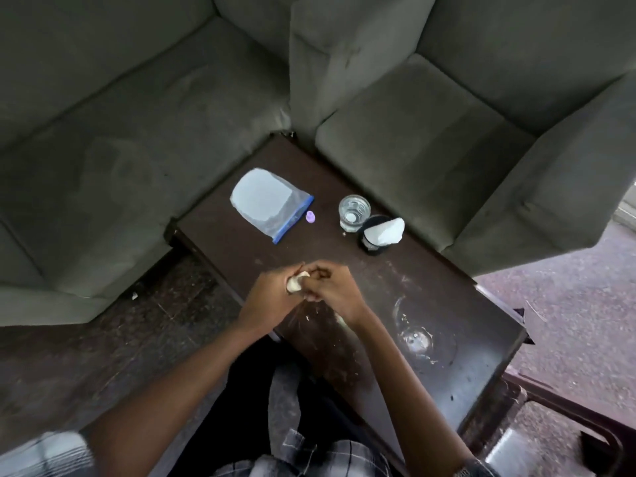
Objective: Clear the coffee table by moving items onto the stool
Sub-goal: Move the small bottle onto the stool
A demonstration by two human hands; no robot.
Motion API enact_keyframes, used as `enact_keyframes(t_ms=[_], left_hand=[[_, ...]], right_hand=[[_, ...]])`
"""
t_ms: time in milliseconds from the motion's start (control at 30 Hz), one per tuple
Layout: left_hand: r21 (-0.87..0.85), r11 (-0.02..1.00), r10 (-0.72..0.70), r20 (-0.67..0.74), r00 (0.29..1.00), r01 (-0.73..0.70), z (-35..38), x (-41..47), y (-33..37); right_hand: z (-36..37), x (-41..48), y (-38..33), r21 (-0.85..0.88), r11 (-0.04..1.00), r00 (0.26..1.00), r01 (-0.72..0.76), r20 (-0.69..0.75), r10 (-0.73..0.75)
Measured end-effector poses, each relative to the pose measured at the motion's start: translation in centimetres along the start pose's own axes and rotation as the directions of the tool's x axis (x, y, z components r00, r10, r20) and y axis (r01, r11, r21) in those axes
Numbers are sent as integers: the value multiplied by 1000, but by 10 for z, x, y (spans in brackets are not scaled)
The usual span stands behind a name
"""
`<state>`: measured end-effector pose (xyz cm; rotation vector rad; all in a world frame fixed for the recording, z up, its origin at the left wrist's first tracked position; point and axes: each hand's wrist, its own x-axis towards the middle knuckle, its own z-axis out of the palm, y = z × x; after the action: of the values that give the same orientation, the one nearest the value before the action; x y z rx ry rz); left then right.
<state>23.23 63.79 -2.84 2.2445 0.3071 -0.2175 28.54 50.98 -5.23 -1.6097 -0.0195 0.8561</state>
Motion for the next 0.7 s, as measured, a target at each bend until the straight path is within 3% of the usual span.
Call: enact_keyframes(t_ms=[67, 133, 267, 400, 500, 700], left_hand=[[-9, 999, -34, -64, 997, 33, -13, 10, -4], [-42, 992, -120, -103, 987, 116, -29, 23, -14], [-105, 975, -206, -122, 971, 193, -63, 53, -35], [-94, 977, -203, -107, 973, 193, -95, 80, -63], [-54, 984, -171, -75, 982, 167, -117, 99, -91], [-52, 978, -204, -25, 979, 202, -148, 131, -145]], right_hand=[[3, 12, -12, 78, 997, 1000, -10, 21, 8], [2, 33, -16, 79, 996, 997, -36, -66, 42], [0, 112, -1, -225, 952, 920, -206, -376, 110], [0, 191, 13, -510, 792, 911, -336, -389, 136], [3, 236, 26, -538, 754, 892, -378, -430, 141], [21, 291, 63, -421, 777, 830, -469, -511, 224]])
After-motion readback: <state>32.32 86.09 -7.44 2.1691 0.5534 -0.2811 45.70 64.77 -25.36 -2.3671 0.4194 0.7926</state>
